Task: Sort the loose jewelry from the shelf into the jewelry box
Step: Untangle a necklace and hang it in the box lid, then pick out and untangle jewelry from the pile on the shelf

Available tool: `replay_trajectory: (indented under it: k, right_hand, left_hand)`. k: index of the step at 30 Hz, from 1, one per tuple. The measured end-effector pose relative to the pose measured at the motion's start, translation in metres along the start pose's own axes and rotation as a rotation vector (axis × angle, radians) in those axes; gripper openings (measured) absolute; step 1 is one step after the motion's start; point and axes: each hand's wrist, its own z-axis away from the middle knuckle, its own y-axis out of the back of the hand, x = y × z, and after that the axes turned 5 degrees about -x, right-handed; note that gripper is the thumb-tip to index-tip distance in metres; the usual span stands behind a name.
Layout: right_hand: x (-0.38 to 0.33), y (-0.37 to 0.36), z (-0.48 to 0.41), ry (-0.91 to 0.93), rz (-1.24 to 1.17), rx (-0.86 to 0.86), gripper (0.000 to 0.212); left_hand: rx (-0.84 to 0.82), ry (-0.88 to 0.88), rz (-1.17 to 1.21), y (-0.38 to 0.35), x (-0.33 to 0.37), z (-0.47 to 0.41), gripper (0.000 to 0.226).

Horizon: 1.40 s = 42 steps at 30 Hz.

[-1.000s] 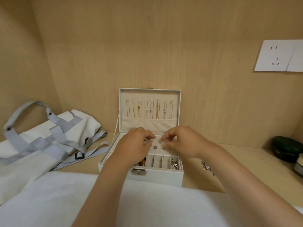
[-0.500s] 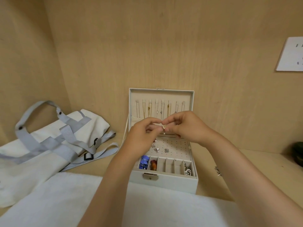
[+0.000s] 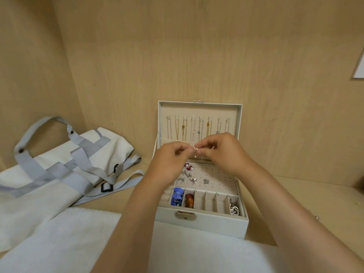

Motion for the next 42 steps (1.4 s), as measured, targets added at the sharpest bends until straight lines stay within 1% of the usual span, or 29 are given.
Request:
replay_trajectory:
  k: [3,4,8,10,13,16,20,23,27,33,35,38,42]
  right_hand:
    - [0.009,-0.005,0.000,-0.037,0.208,0.001,0.010]
    - [0.010,-0.007,0.001,-0.043,0.266,-0.004,0.011]
    - [0.009,-0.013,0.005,-0.007,0.464,-0.016,0.013]
    - [0.007,-0.015,0.006,0.031,0.541,-0.018,0.013]
    - [0.006,-0.019,0.005,0.102,0.595,-0.019,0.013]
    - [0.003,-0.022,0.007,0.131,0.619,-0.062,0.014]
    - [0.001,-0.017,0.007,0.104,0.604,-0.153,0.019]
    - [0.001,-0.014,0.007,0.077,0.557,-0.184,0.019]
    - [0.004,-0.017,0.004,0.028,0.491,-0.191,0.010]
    - [0.005,-0.018,0.005,0.029,0.487,-0.191,0.014]
    - [0.006,-0.016,0.005,0.024,0.438,-0.205,0.018]
    - [0.008,-0.002,0.009,-0.002,0.281,-0.167,0.025]
    - [0.011,0.038,0.024,-0.027,0.246,-0.090,0.017]
  left_hand:
    - [-0.058,0.007,-0.303,0.001,-0.013,-0.002,0.018]
    - [-0.082,0.014,-0.358,0.001,-0.015,-0.002,0.020]
    - [-0.170,0.020,-0.431,0.000,-0.013,0.001,0.022]
    - [-0.182,0.009,-0.448,0.001,-0.010,0.003,0.022]
    - [-0.178,0.001,-0.448,0.002,-0.009,0.005,0.022]
    - [-0.173,-0.022,-0.441,0.000,-0.011,0.004,0.021]
    - [-0.168,-0.041,-0.459,-0.001,-0.015,0.002,0.021]
    - [-0.179,-0.043,-0.473,-0.002,-0.017,0.002,0.022]
    - [-0.174,-0.035,-0.479,-0.003,-0.017,0.001,0.021]
    - [-0.168,-0.029,-0.482,-0.004,-0.015,0.003,0.020]
    - [-0.162,-0.025,-0.483,-0.004,-0.014,0.003,0.020]
    - [-0.107,-0.038,-0.464,-0.004,-0.010,0.005,0.019]
    - [-0.040,-0.086,-0.476,-0.009,0.004,0.007,0.019]
